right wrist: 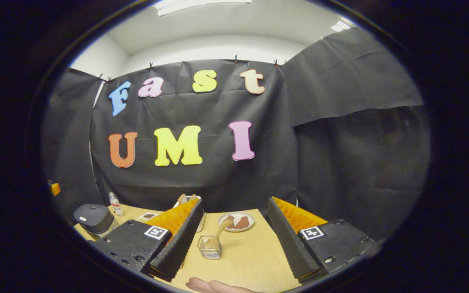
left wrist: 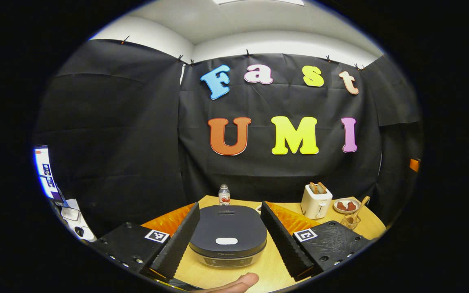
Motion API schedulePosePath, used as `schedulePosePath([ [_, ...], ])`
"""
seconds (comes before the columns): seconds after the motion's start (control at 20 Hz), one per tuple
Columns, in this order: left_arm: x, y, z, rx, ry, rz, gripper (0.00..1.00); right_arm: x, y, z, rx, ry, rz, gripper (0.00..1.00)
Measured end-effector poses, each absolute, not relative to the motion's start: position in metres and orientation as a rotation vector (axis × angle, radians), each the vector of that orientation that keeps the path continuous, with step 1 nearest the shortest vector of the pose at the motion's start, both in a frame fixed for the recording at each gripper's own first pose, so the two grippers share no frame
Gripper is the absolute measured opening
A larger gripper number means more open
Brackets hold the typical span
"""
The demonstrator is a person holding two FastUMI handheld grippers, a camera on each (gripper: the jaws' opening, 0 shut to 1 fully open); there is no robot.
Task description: Close the left gripper, press the button to open the rice cooker; take a wooden spoon from the chopstick holder with the right hand, scoop a spoonful of rice and pour it into the rice cooker, then put the wooden spoon back into the chopstick holder.
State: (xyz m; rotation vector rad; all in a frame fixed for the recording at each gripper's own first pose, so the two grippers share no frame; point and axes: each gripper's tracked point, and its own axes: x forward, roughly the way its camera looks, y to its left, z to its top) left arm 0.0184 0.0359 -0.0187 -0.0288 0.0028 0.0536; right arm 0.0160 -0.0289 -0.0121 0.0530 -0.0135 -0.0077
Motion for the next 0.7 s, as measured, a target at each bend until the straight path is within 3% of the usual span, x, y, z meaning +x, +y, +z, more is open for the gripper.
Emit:
schedulePosePath([
  [0.35, 0.047, 0.054, -0.052, -0.032, 0.077, 0.061, 0.93, 0.012, -0.022, -0.015, 0.034, -0.035, 0.016, 1.0],
  [0.5, 0.057, 0.036, -0.068, -0.089, 0.127, -0.035, 0.74, 0.012, -0.015, -0.023, 0.006, -0.027, 0.039, 1.0],
  [0.55, 0.062, 0.035, -0.072, -0.099, 0.136, -0.051, 0.59, 0.012, -0.014, -0.024, -0.005, -0.029, 0.045, 1.0],
  [0.65, 0.069, 0.034, -0.082, -0.094, 0.156, -0.057, 0.46, 0.012, -0.013, -0.025, -0.021, -0.039, 0.052, 1.0],
  [0.7, 0.075, 0.027, -0.088, -0.082, 0.176, -0.081, 0.58, 0.013, -0.012, -0.027, -0.024, -0.04, 0.057, 1.0],
])
